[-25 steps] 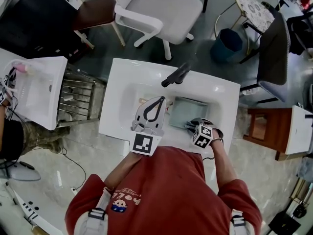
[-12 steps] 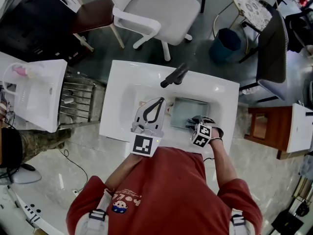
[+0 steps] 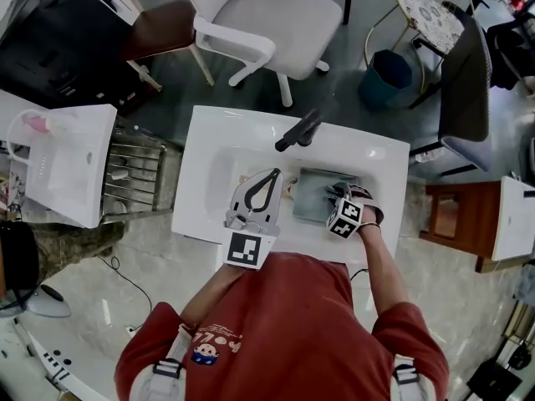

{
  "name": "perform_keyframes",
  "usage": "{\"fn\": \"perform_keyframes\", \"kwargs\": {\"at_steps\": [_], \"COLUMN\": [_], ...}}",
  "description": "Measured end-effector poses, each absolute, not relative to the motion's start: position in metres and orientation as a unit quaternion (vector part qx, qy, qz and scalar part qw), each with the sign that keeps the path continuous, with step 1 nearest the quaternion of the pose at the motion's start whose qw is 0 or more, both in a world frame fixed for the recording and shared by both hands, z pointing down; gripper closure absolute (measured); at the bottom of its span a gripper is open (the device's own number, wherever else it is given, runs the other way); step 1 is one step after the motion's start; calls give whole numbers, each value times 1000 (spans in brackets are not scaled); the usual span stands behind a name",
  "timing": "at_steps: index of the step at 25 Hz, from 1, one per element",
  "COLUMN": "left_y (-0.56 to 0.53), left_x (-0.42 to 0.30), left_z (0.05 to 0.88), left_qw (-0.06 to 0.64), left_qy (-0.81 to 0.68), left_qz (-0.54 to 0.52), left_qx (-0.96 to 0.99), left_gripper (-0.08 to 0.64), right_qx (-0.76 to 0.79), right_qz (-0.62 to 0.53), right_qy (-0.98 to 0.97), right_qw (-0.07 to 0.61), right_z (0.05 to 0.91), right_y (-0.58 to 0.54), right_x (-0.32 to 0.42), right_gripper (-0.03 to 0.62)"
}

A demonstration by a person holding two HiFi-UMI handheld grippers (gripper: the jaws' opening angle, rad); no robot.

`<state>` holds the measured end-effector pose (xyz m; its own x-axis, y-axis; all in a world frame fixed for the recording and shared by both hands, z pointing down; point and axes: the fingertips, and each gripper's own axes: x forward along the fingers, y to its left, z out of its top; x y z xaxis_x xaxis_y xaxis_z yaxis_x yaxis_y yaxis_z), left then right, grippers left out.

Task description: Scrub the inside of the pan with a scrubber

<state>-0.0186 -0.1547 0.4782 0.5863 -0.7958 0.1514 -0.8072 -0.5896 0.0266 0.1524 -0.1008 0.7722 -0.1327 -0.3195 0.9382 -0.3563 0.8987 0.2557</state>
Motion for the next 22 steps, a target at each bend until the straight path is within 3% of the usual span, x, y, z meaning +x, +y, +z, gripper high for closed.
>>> {"fn": "perform_keyframes", "kwargs": {"at_steps": [13, 22], "left_y": [-155, -158], "left_x": [-21, -18], "left_z": [477, 466], "left_qw": [40, 32], "left_qy": [-455, -453], "left_qz": [60, 54], "left_qx": [888, 889], "left_gripper": [546, 546], "right_qx": [247, 306], "right_qz": [-30, 36], "right_qy": [-737, -752], "right_qw": [628, 582], "right_z": [779, 752], "right_y": [-132, -130], "right_x": [161, 156], "right_gripper": [423, 423]}}
